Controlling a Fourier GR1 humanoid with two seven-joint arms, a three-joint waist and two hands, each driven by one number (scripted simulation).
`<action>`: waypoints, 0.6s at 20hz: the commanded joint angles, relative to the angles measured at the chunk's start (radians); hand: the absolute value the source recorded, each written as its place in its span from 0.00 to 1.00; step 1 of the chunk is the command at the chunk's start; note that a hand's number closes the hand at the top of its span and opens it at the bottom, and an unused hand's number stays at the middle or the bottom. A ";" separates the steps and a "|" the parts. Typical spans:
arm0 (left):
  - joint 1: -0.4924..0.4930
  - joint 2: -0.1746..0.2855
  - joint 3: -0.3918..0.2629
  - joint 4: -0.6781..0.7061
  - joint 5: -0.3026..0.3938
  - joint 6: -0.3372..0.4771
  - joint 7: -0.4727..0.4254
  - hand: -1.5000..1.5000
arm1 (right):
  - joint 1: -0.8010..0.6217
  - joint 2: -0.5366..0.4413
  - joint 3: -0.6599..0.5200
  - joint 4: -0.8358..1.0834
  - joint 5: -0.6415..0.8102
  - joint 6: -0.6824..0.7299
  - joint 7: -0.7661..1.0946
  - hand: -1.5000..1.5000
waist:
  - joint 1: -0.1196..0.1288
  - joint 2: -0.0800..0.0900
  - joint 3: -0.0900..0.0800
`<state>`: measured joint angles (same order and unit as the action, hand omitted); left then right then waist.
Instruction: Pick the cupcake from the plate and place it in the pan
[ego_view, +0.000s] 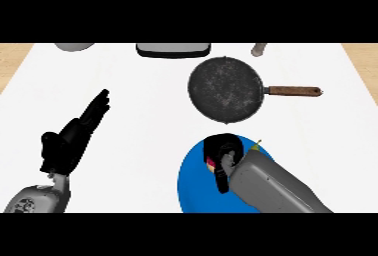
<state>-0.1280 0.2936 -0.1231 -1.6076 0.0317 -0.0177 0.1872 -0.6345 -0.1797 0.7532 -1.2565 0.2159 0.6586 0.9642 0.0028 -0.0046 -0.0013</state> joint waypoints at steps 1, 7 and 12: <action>-0.015 0.004 0.034 0.016 0.015 -0.025 0.022 0.50 | 0.030 0.044 0.004 0.006 0.008 0.088 0.080 1.00 | -0.001 0.004 0.001; -0.049 -0.056 -0.007 0.010 -0.050 0.007 0.047 0.50 | 0.083 0.050 -0.031 -0.082 0.056 0.123 0.101 1.00 | -0.007 0.003 0.001; 0.017 -0.060 0.017 0.022 -0.066 0.001 -0.029 0.50 | 0.124 0.103 0.005 -0.135 0.214 -0.030 0.048 1.00 | -0.003 0.002 0.001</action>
<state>-0.1541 0.2658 -0.0934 -1.5806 0.0025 -0.0466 0.1971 -0.5621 -0.1293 0.7184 -1.3268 0.3529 0.6857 0.9377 -0.0011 -0.0085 -0.0029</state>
